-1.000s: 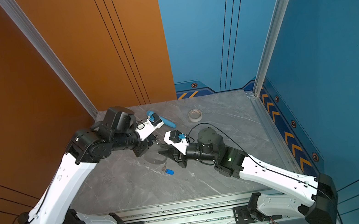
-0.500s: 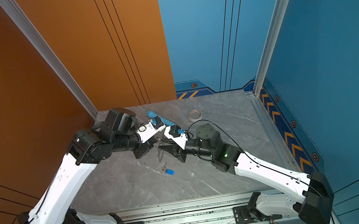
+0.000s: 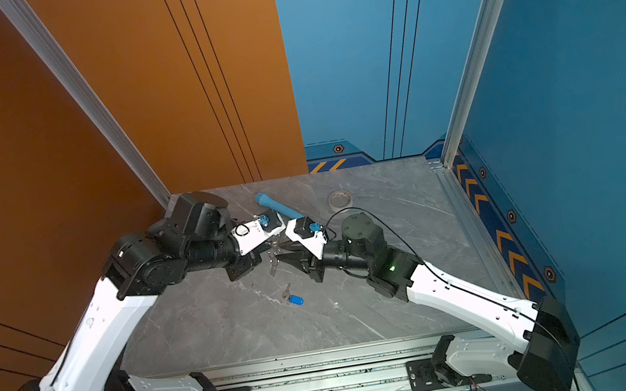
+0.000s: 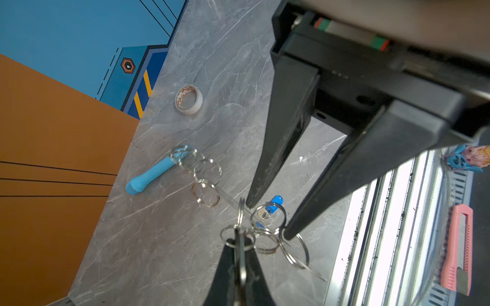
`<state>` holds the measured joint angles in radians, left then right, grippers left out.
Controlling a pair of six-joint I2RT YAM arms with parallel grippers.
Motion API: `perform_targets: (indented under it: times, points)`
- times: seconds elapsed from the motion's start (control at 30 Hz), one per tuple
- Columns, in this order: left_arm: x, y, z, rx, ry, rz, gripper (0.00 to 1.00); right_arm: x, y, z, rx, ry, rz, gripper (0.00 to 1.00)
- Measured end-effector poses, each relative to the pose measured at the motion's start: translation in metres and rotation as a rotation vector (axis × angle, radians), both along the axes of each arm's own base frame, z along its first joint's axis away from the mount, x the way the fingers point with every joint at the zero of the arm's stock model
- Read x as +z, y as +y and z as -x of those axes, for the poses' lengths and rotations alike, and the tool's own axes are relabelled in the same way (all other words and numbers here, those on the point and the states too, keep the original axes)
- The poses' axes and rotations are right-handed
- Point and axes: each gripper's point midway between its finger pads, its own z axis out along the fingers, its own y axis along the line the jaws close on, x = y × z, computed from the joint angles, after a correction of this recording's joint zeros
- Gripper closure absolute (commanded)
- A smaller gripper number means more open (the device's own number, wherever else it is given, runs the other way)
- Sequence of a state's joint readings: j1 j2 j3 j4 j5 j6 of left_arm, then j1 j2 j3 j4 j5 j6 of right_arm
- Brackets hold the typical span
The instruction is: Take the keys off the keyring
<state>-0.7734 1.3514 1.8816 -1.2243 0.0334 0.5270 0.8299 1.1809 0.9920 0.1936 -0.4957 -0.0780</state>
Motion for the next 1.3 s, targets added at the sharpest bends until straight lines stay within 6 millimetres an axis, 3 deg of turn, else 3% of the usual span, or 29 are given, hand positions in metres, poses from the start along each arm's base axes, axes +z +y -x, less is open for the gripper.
perform_targets:
  times: [0.3, 0.5, 0.7, 0.93, 1.3]
  points:
    - [-0.001, 0.004, 0.002, -0.023, -0.024, -0.024, 1.00, 0.023, -0.025, -0.004, -0.046, -0.034, -0.041, 0.70]
    - [-0.001, 0.004, 0.002, -0.032, -0.031, -0.030, 1.00, 0.019, -0.031, -0.015, -0.065, -0.013, -0.039, 0.71]
    - [-0.001, 0.004, 0.002, -0.032, -0.031, -0.030, 1.00, 0.005, -0.019, -0.025, -0.028, 0.039, -0.019, 0.71]
    - [-0.001, 0.004, 0.002, -0.032, -0.031, -0.030, 1.00, 0.003, -0.004, -0.016, 0.048, 0.065, -0.018, 0.72]
    - [0.000, 0.003, 0.001, -0.032, -0.033, -0.027, 1.00, -0.003, 0.009, -0.011, 0.107, 0.093, -0.022, 0.85]
